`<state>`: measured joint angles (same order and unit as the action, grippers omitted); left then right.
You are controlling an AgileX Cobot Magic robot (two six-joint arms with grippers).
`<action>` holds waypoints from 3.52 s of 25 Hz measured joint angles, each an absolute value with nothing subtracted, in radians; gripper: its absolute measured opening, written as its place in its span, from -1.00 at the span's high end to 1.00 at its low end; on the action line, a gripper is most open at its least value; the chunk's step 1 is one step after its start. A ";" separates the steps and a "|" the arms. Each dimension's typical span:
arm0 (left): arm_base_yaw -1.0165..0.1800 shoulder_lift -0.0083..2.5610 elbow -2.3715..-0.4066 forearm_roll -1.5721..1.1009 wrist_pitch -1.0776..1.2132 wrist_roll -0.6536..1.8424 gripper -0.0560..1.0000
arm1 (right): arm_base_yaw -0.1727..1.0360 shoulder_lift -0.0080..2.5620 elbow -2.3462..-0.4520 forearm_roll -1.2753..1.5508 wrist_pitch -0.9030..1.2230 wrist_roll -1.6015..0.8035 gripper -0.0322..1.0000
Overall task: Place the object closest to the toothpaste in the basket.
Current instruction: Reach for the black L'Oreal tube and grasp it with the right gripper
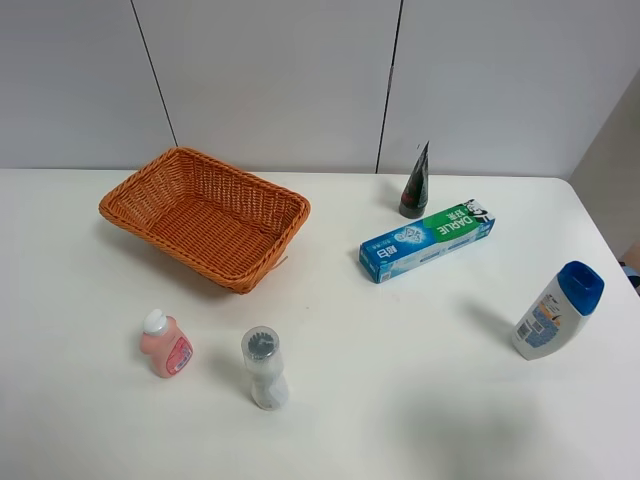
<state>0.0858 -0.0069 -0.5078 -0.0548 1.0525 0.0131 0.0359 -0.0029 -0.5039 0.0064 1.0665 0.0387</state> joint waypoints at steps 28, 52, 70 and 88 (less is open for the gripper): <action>0.086 -0.007 -0.508 -0.055 1.052 0.013 -0.99 | 0.036 0.496 -0.708 0.025 0.819 0.118 -0.99; 0.086 -0.007 -0.508 -0.055 1.052 0.013 -0.99 | 0.215 2.065 -1.633 0.105 0.516 0.132 -0.99; 0.086 -0.007 -0.508 -0.054 1.052 0.013 -0.99 | 0.215 2.190 -1.650 0.120 0.530 0.274 -0.97; 0.086 -0.007 -0.508 -0.054 1.052 0.013 -0.99 | 0.215 2.203 -1.656 0.111 0.536 0.328 0.47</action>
